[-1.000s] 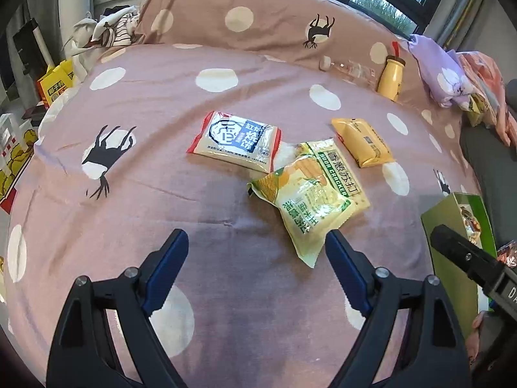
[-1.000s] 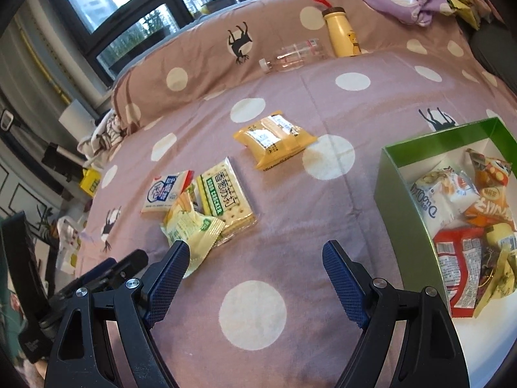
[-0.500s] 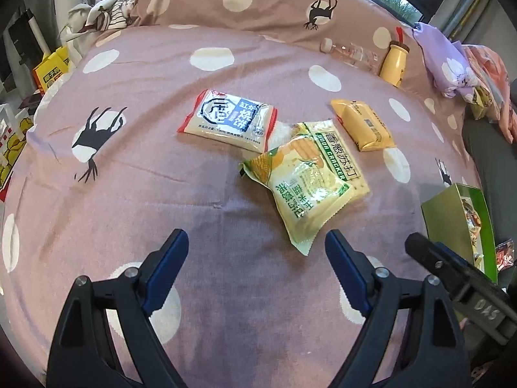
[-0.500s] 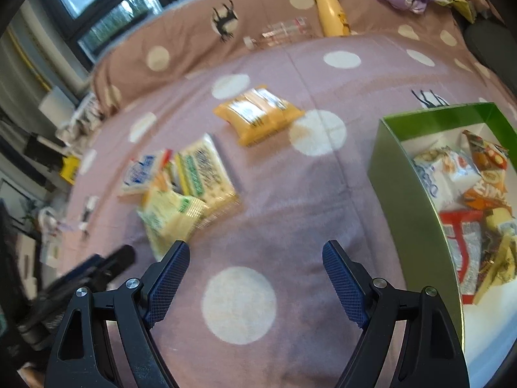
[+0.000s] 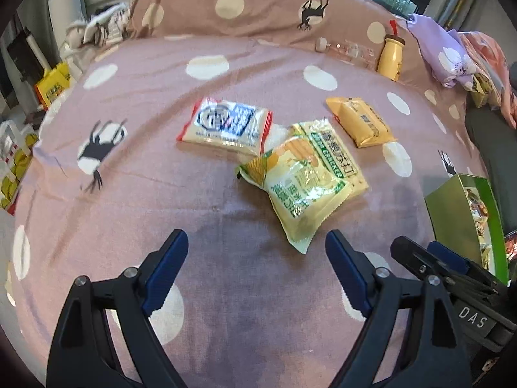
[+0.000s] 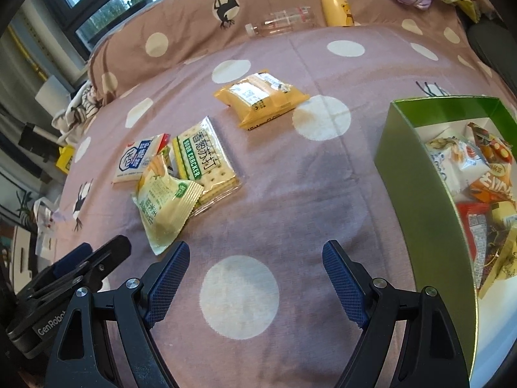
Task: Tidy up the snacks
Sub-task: 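Withdraw the right tool from the box toward the loose snacks, then grasp the corn-printed yellow-green bag with the right tool, then lift the corn-printed bag with the right tool and carry it over the box, then lower the corn-printed bag into the box and open the right tool, then move the right tool toward the white-and-red packet, then grasp the white-and-red packet with the right tool, then lift the white-and-red packet with the right tool and carry it over the box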
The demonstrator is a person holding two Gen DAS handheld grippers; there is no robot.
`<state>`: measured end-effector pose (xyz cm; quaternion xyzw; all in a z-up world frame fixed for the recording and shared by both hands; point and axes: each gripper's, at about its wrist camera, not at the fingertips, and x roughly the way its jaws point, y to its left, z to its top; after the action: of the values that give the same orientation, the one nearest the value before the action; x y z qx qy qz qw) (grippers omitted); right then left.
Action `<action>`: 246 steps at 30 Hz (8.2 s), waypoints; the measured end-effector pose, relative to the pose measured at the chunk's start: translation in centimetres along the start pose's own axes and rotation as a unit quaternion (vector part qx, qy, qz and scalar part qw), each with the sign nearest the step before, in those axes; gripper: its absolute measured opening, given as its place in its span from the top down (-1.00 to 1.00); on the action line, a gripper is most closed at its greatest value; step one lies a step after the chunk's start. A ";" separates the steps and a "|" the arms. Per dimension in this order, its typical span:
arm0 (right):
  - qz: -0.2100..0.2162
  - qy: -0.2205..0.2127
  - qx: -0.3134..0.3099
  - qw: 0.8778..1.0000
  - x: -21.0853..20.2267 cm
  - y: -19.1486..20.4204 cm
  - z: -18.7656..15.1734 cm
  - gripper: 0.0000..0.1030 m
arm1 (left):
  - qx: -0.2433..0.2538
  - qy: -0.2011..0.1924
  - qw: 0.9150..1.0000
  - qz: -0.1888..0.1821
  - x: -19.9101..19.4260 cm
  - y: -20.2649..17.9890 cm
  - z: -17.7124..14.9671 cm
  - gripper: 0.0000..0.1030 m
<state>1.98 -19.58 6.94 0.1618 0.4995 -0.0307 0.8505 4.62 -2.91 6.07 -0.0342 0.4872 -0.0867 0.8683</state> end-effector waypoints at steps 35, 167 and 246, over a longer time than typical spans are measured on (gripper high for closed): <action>0.063 -0.014 0.036 0.997 -1.5 -1.2 1.9 -0.64 | 0.014 -0.056 0.998 -0.036 -1.9 -1.2 0.1 -0.69; 0.103 -0.051 0.028 0.993 -7.8 -5.5 6.8 -0.44 | 0.011 -0.016 0.999 -0.045 -1.3 -1.6 5.0 -0.67; 0.038 -0.088 0.097 0.991 -13.5 -11.5 4.2 -0.16 | 0.187 -0.023 0.958 -0.215 -6.3 -22.0 1.1 0.34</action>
<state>-3.68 -33.24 17.65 0.2591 0.4104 -0.0605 0.8722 -0.26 -23.38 15.08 0.0230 0.4234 -0.3602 0.8309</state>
